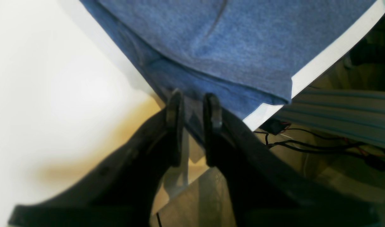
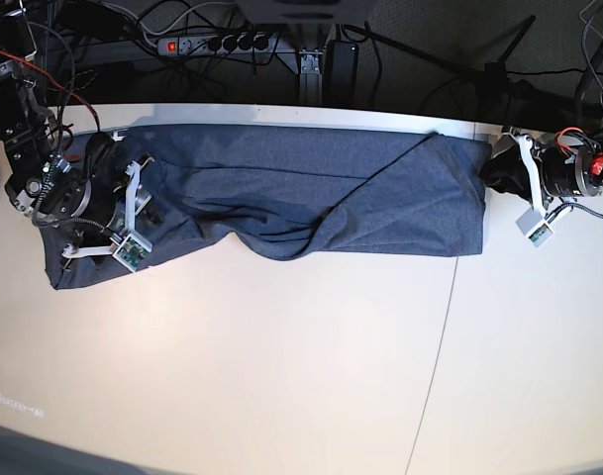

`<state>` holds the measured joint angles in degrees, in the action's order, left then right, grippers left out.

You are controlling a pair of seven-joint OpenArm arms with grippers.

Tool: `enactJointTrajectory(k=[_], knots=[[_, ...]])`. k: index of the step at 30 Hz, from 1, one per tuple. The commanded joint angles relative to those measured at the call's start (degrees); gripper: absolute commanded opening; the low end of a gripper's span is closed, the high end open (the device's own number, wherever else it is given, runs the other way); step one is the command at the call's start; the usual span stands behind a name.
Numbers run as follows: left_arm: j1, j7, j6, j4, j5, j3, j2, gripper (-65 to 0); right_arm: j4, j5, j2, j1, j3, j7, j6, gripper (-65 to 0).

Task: Fold the T-shirt properly
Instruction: 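Pull the grasped edge with the right gripper back toward the shirt end, then move the right gripper along the strip and grasp the loose edge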

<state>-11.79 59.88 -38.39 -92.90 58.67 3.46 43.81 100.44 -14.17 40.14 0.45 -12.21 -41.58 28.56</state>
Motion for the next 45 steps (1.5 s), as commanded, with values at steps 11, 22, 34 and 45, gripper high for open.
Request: enactJointTrajectory(k=[11,22,34,45], knots=[[3.26,-4.39,-1.61,-0.9,3.85,-0.61,1.07,-63.8,-6.32,-5.88,0.76,0.66,9.66,1.07,-7.41,-65.0],[8.15,-6.73,-1.61,-0.87,3.19,-0.59,-5.09,-63.7,-21.18,-8.85,0.66,0.66,9.73,2.47,-7.15,-65.0],[8.11,-7.19,-1.61,1.6,1.84,-0.59,-6.21,-63.7,-29.22,-6.6,1.31,0.74,11.78,2.51,-7.17,-65.0],[8.11,-7.1,-1.61,3.13,1.84,-0.59,-6.19,-63.7,-24.02,-12.7,1.31,0.83,21.0,2.49,-7.13,-65.0]])
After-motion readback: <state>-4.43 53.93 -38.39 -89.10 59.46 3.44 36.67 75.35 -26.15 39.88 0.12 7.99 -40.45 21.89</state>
